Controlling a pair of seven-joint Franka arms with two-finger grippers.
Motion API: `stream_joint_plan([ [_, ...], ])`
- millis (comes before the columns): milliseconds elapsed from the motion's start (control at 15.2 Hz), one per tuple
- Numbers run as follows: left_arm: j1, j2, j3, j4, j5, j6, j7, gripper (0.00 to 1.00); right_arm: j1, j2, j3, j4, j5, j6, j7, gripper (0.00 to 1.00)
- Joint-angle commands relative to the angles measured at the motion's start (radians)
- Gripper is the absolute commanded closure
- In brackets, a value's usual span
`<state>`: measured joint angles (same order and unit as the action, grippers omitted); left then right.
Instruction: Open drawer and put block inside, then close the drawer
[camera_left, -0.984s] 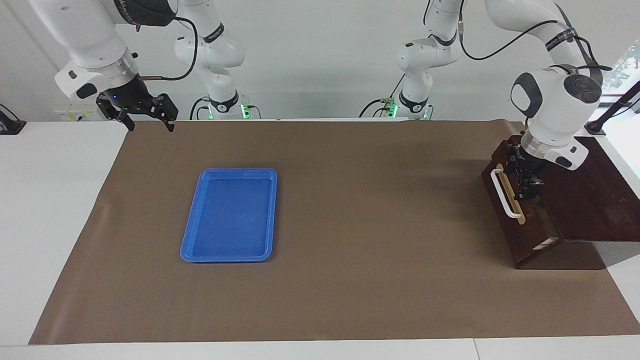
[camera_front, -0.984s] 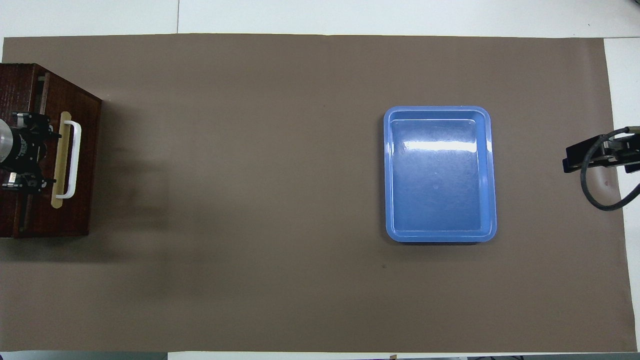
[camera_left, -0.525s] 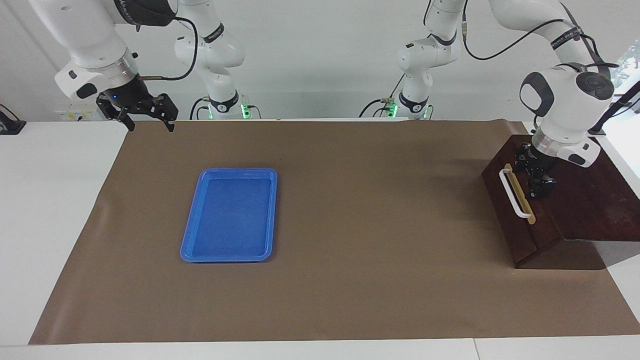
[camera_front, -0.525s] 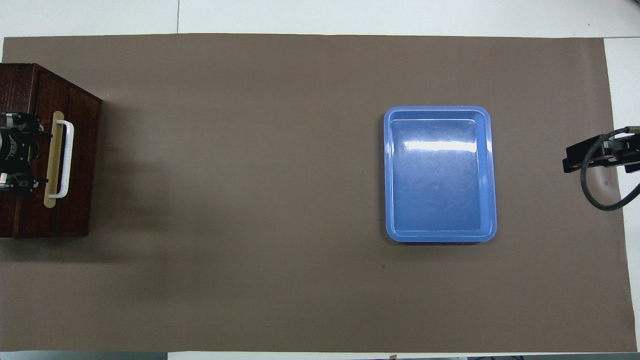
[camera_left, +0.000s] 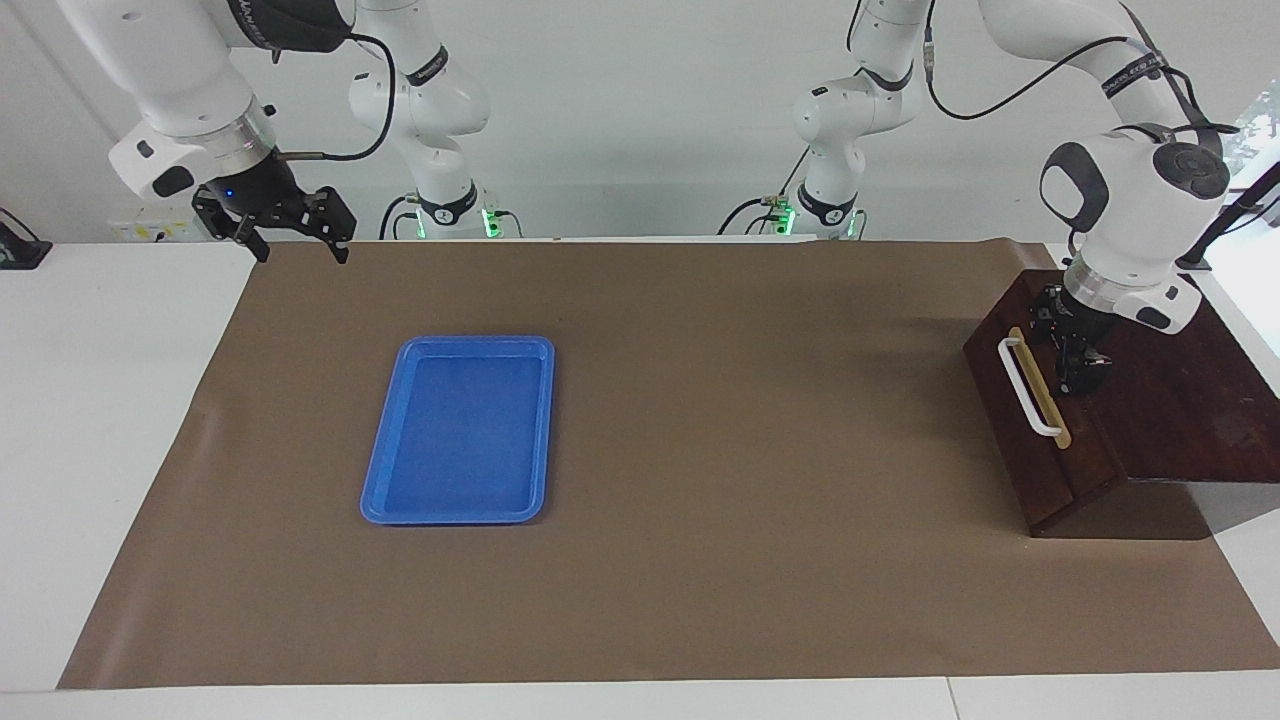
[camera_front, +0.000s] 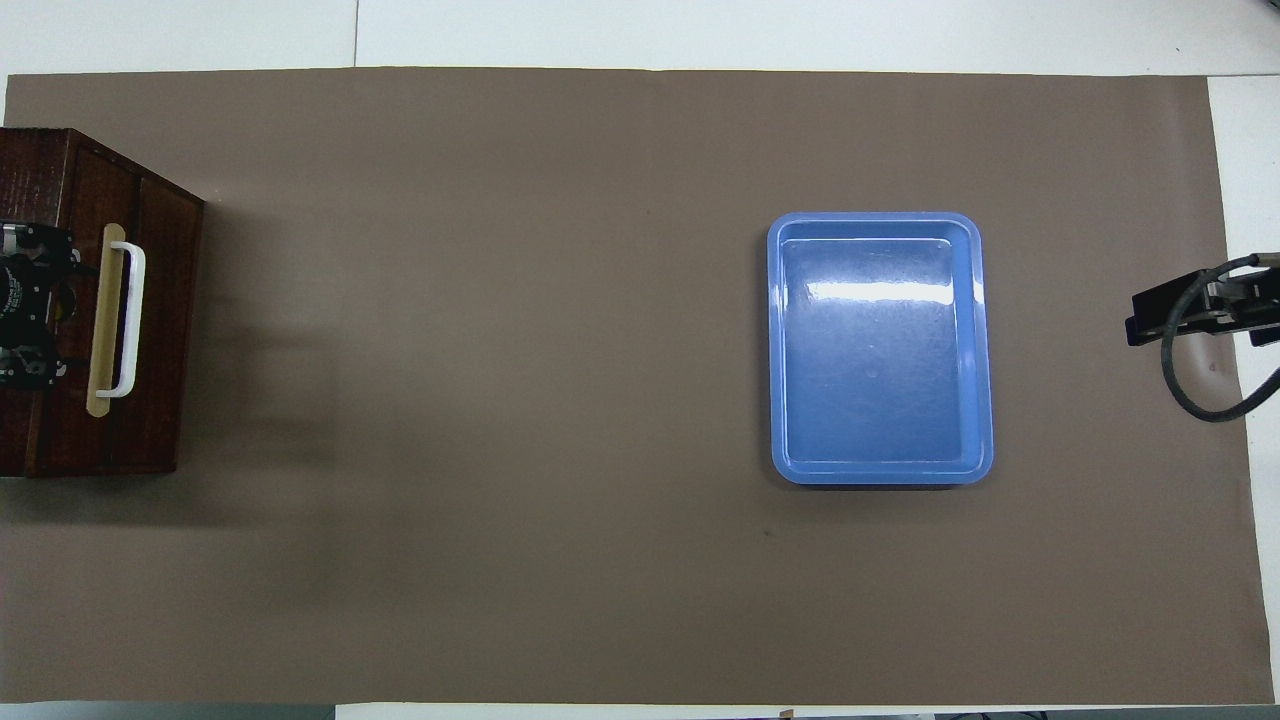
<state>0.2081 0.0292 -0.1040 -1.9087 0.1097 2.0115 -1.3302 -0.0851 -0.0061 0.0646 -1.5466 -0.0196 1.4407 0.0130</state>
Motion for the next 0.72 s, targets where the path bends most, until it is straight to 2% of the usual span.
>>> stream_joint_plan([
  [0, -0.038, -0.055, 0.001, -0.003, -0.013, -0.059, 0.078, 0.0, -0.001, -0.014, -0.002, -0.012, -0.007, 0.01, 0.008, 0.0],
  [393, -0.091, -0.097, 0.001, 0.002, -0.059, -0.094, 0.281, 0.0, -0.002, -0.012, 0.0, -0.01, -0.007, 0.024, 0.008, 0.0],
  [656, -0.093, -0.103, 0.004, 0.016, -0.074, -0.1, 0.543, 0.0, -0.002, -0.012, 0.0, -0.01, -0.007, 0.024, 0.01, 0.0],
])
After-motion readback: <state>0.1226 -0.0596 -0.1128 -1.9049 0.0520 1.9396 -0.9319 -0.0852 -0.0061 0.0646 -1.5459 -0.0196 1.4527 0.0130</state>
